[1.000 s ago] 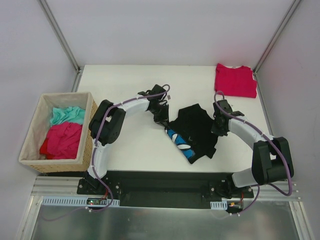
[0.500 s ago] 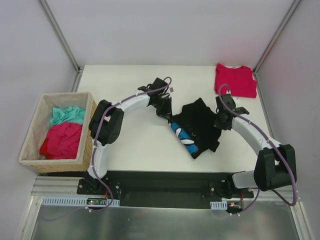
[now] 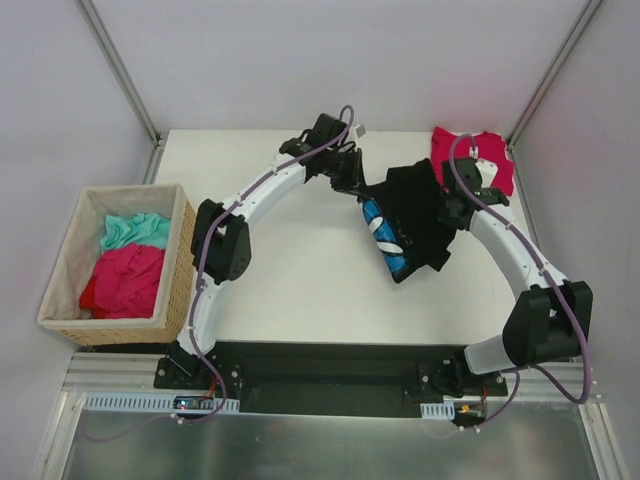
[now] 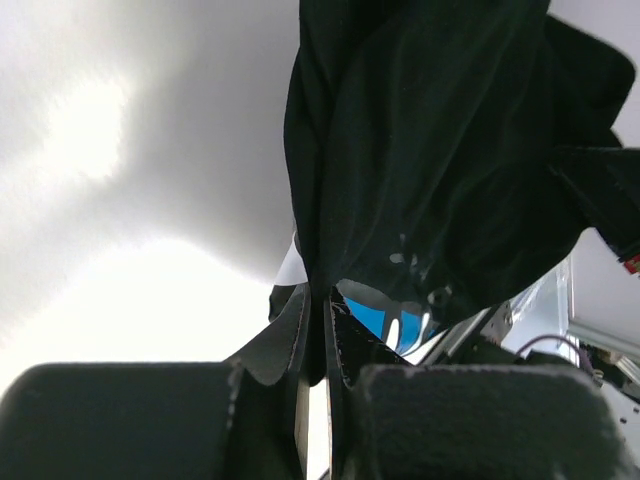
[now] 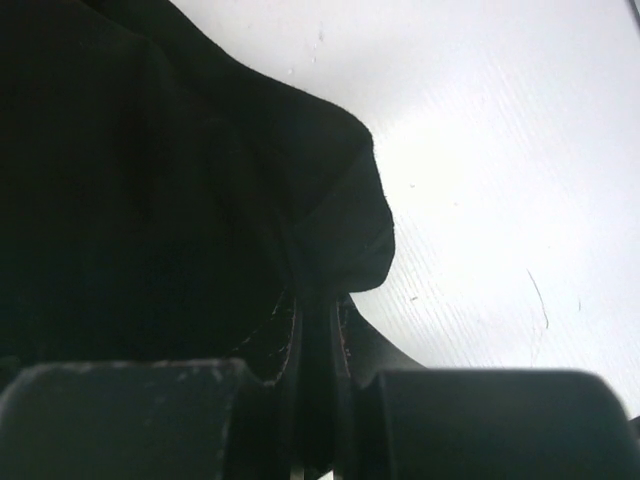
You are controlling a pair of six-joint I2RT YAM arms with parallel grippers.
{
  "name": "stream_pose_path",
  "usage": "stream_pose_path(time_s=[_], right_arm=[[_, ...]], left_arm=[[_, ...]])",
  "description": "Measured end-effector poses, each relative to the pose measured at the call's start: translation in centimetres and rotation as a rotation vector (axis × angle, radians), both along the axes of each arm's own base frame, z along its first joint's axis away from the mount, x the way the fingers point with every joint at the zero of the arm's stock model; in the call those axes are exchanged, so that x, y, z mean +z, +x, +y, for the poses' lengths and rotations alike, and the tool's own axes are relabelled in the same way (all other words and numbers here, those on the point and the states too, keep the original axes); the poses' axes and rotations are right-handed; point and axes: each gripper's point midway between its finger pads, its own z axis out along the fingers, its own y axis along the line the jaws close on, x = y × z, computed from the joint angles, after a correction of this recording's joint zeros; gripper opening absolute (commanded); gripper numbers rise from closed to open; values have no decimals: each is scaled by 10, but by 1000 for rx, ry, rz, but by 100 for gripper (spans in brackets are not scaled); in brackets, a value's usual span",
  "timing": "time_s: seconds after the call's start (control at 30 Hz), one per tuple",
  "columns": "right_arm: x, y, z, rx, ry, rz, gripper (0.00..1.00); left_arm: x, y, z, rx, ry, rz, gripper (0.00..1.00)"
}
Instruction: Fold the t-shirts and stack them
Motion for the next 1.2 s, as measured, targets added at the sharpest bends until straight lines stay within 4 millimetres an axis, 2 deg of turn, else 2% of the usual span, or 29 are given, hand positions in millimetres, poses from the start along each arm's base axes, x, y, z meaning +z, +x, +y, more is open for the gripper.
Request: stream_pose_path(time_s=[0.2, 0.3, 0.43, 0.6, 0.7, 0.77, 0.8, 0.9, 1.0, 1.07, 1.2], right_arm=[[2, 28, -11, -44, -18, 3, 1], [2, 40, -18, -68, -24, 3, 1], [2, 53, -21, -74, -27, -2, 1], [-4, 74, -12, -47, -6, 8, 1], [-21, 82, 0, -9, 10, 52, 1], [-34, 88, 13, 34, 14, 94, 1], [-42, 93, 23, 65, 20, 116, 1], [-61, 111, 63, 178, 38, 172, 1], [-73, 122, 101, 295, 39, 215, 1], [-78, 123, 126, 372, 38, 233, 1], [-85, 103, 169, 527, 47, 284, 1]], left_arm=[[6, 39, -24, 11, -46, -58, 0], [0, 55, -27, 25, -56, -69, 0], [-12, 68, -16, 54, -47, -52, 0], [-26, 82, 2, 102, -22, -38, 0], [-55, 80, 21, 153, 27, 26, 0], [-78, 73, 40, 191, 75, 82, 0], [-93, 68, 55, 221, 117, 118, 0], [-118, 53, 94, 300, 211, 187, 0], [-121, 41, 129, 380, 269, 214, 0], [-114, 33, 156, 444, 298, 214, 0], [-95, 12, 196, 541, 339, 182, 0]])
